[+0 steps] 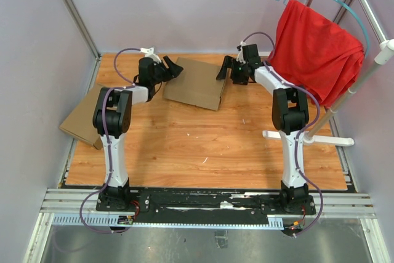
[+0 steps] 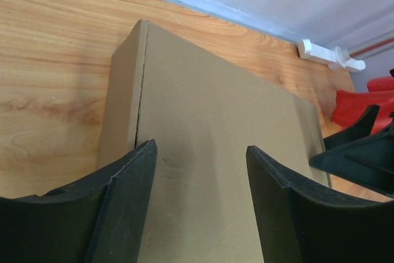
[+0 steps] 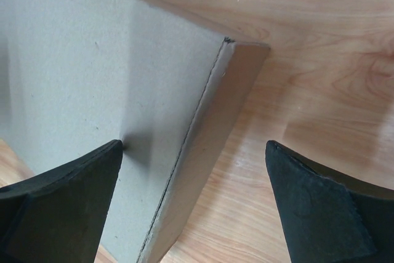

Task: Fold the paper box

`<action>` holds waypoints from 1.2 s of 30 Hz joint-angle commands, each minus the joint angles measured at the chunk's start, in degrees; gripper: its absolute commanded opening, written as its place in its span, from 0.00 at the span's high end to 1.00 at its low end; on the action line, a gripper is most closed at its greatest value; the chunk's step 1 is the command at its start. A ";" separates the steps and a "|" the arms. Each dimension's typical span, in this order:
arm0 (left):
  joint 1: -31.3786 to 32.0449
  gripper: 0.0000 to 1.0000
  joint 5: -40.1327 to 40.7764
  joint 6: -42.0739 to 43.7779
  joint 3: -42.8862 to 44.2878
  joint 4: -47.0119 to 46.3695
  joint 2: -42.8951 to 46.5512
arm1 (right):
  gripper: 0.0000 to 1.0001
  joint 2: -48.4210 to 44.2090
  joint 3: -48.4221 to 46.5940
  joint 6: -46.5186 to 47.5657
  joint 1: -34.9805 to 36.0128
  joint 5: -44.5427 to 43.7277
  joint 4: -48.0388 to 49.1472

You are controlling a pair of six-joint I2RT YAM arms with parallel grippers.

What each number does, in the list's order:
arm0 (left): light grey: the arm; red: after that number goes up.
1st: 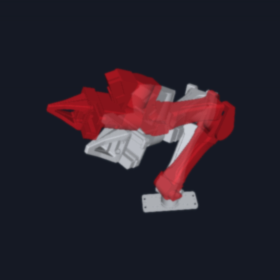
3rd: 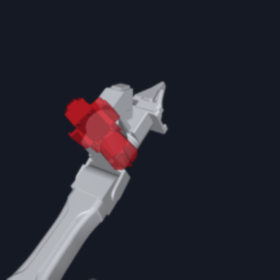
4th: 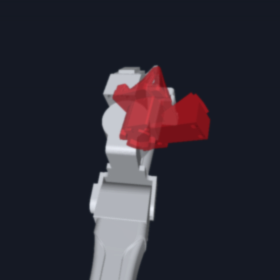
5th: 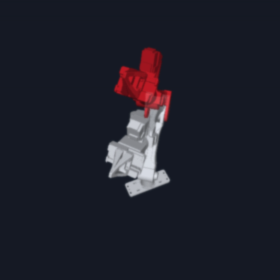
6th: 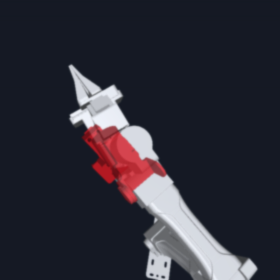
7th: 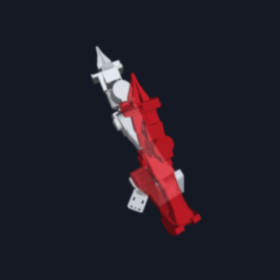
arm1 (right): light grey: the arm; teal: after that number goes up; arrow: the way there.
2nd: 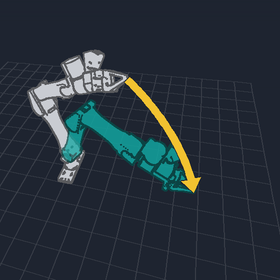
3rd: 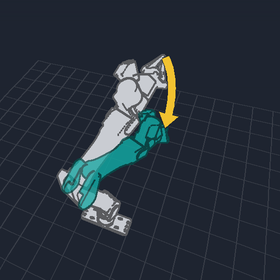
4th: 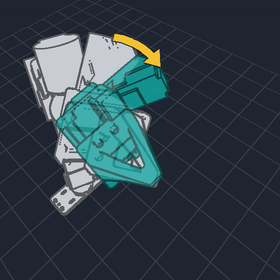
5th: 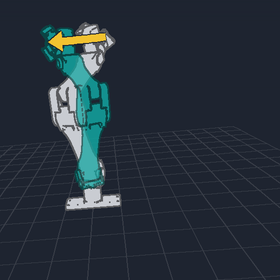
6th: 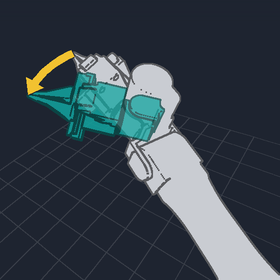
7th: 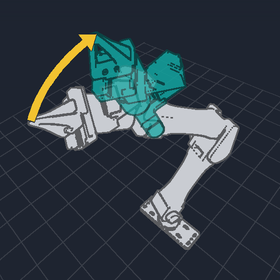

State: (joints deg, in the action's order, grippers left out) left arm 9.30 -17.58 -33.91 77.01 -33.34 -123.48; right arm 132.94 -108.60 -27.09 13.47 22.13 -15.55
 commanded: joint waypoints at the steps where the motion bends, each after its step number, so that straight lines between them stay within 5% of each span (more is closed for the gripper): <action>1: -0.07 0.35 -2.45 -0.71 -2.43 -2.41 -0.25 | 0.00 -3.25 2.01 0.13 1.31 0.80 0.18; 7: -0.07 0.35 3.78 1.93 -6.75 -2.32 4.42 | 0.00 -4.24 2.47 1.30 1.42 -0.81 -1.36; 13: -0.07 0.35 1.63 2.88 -5.39 1.08 5.73 | 0.00 -5.04 2.73 1.79 1.42 -0.79 -2.55; 21: -0.63 0.32 11.86 5.45 -9.39 -1.23 10.79 | 0.00 -4.72 2.30 2.65 1.41 -1.56 -3.55; 36: -1.30 0.34 4.02 5.00 2.04 3.89 -0.52 | 0.01 -3.57 0.85 3.00 1.54 -0.27 -4.99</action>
State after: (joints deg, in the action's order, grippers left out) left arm 8.32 -10.20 -29.12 76.77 -30.96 -120.84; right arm 130.43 -106.19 -25.02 14.33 21.47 -18.48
